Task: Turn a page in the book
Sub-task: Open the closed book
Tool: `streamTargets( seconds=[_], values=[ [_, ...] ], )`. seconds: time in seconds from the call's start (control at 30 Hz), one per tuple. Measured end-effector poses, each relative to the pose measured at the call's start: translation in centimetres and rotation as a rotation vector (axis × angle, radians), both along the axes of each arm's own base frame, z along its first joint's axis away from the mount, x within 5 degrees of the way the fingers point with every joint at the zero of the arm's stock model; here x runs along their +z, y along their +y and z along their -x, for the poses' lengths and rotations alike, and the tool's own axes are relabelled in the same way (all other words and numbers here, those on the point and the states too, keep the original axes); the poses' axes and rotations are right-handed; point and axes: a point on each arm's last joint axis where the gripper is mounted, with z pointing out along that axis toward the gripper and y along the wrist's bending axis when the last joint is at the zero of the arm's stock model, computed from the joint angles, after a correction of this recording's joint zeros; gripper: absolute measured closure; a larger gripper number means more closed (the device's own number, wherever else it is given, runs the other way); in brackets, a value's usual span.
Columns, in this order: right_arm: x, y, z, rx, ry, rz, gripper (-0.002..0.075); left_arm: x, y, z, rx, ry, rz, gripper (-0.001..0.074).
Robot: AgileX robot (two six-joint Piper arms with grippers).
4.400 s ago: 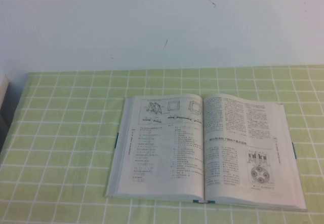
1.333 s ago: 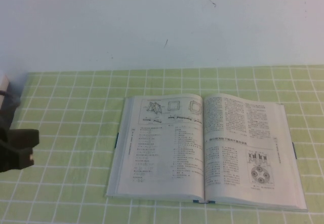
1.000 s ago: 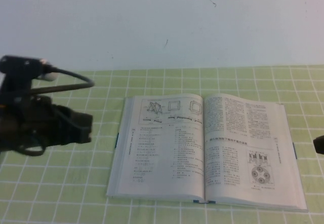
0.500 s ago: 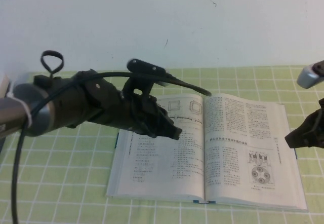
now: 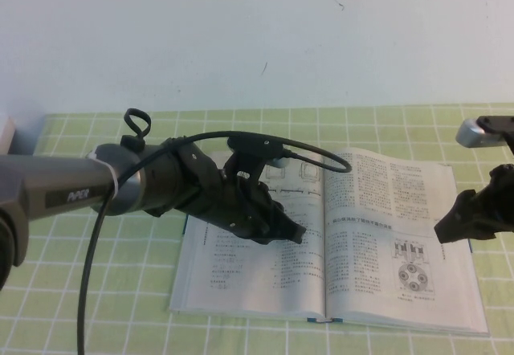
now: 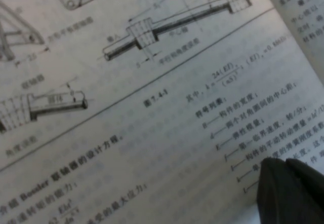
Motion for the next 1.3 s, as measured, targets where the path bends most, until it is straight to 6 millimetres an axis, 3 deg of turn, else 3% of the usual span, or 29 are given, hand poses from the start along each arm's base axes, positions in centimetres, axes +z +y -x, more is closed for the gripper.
streamTargets(
  seconds=[0.23,0.6,1.3],
  values=[
    [-1.3,-0.9,-0.8,-0.076,0.006,0.037,0.0352,-0.8,0.0,-0.3,0.033,0.055,0.005,0.0738],
    [-5.5,-0.8,-1.8,-0.141,0.103,0.02,0.0357,-1.2,-0.2,-0.2,0.029,0.087,0.011,0.0738],
    [-5.9,0.0,-2.8,-0.224,0.101,-0.135,0.0357,-1.2,-0.2,-0.2,0.028,0.089,0.011,0.0738]
  ],
)
